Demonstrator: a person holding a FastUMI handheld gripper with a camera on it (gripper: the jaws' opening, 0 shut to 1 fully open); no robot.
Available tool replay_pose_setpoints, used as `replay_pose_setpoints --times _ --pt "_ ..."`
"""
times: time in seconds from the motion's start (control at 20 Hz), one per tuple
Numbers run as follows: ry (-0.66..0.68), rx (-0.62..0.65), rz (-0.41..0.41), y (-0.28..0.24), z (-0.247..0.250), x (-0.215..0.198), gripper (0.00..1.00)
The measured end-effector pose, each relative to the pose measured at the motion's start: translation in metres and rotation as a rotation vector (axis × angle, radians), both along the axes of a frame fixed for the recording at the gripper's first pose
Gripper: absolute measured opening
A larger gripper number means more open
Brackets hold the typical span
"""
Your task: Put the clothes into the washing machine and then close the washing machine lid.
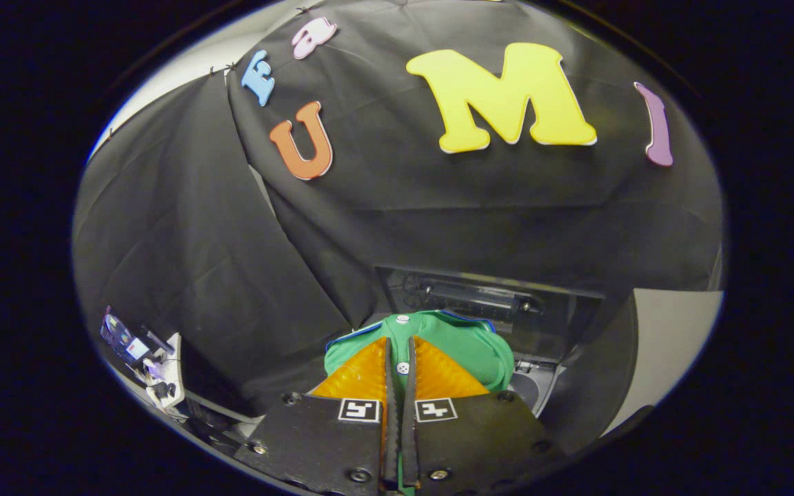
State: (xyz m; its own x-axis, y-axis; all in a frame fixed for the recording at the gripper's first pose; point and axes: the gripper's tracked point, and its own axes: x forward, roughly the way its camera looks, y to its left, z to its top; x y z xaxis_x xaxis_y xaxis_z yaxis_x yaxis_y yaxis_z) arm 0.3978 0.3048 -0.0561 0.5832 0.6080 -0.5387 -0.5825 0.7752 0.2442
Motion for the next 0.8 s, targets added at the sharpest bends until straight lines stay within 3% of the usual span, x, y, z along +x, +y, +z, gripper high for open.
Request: replay_pose_setpoints --times 0.6,0.8 --pt "0.103 -0.103 -0.202 0.010 -0.140 0.034 0.06" --pt "0.193 -0.118 -0.255 0.008 -0.189 0.048 0.06"
